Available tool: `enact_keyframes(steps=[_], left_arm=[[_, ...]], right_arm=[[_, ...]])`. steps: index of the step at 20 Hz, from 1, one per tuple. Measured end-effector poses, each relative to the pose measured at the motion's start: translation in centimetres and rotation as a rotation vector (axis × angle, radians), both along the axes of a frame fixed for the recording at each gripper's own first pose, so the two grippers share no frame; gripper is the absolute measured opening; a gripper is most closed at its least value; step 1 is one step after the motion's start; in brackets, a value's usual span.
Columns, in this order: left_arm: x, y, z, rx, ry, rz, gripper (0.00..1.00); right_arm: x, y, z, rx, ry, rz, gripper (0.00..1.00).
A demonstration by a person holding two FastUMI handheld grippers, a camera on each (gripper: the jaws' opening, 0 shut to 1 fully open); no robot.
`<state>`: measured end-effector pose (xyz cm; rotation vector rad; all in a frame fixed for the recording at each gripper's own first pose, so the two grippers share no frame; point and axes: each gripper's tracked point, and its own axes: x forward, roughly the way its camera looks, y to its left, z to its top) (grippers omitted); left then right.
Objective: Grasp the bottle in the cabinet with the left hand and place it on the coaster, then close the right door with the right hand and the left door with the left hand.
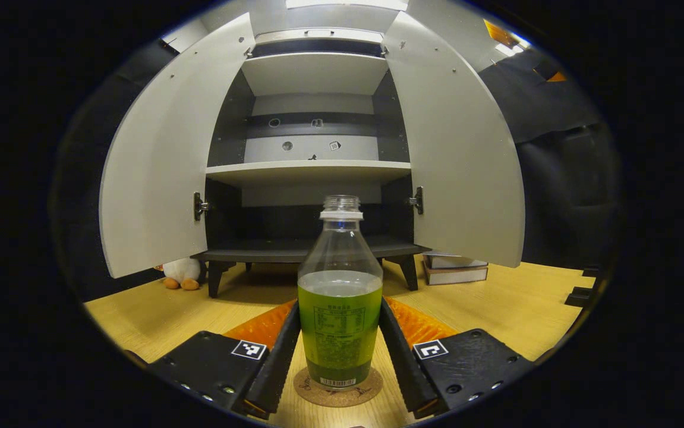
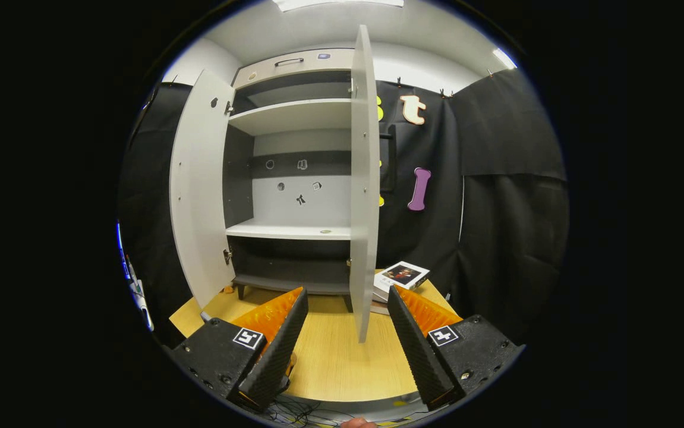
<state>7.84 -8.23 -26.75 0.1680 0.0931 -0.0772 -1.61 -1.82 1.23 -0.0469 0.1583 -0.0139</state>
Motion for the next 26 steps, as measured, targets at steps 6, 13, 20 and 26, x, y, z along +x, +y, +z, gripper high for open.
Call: enact_keyframes(steps=[6,13,20,26], left_arm=[[0.3,0.2,-0.5,0.019,0.040,0.001,0.79],[-0.3,-0.1,0.1,-0.001,0.057,-0.006,0.96],[-1.6,0.5,6.2,0.014,-0.024,0.019,0.96],[-2.8,0.3,13.8,-0.030,-0.044,-0.001,0.96]], right_arm=[[0.5,-0.2,-0.4,0.011,0.010,0.003,0.83],[0.5,-0.6,-0.9,0.025,0.021,0.004,0.83],[0.2,-0.9,-0.8,0.047,-0.008,0.018,0.83],[0.3,-1.1,0.4,0.074,-0.082,0.051,0.83]])
